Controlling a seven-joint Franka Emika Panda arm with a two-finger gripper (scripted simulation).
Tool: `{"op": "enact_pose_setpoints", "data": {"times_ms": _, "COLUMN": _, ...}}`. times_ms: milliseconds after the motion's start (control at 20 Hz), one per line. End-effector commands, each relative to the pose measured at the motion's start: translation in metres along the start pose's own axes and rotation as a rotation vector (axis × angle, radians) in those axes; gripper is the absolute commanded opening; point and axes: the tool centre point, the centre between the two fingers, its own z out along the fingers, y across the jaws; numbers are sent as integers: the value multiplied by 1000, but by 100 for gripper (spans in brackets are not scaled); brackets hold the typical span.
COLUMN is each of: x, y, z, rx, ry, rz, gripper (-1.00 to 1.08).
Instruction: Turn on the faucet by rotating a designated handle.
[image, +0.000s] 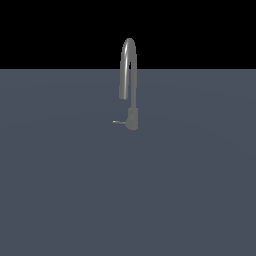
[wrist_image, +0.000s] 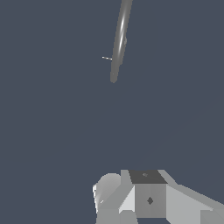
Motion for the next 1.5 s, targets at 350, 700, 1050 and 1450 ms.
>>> {"op": "enact_pose_setpoints", "data": {"times_ms": 350, "x": 9, "y": -3, "z": 6, "rx": -44, "ry": -4, "rz": -47, "gripper": -100}}
{"op": "enact_pose_setpoints", "data": {"times_ms": 700, "x": 33, "y": -13, "z": 25, "rx": -169, "ry": -16, "rz": -183, "gripper": -100}}
{"op": "enact_pose_setpoints", "data": {"times_ms": 1050, "x": 66, "y": -30, "z": 57, "rx": -357, "ry": -33, "rz": -387, "gripper": -100}}
{"op": "enact_pose_setpoints", "data": {"times_ms": 1450, "x": 98, "y": -49, "z": 97, "rx": -566, "ry": -51, "rz": -614, "gripper": -100}}
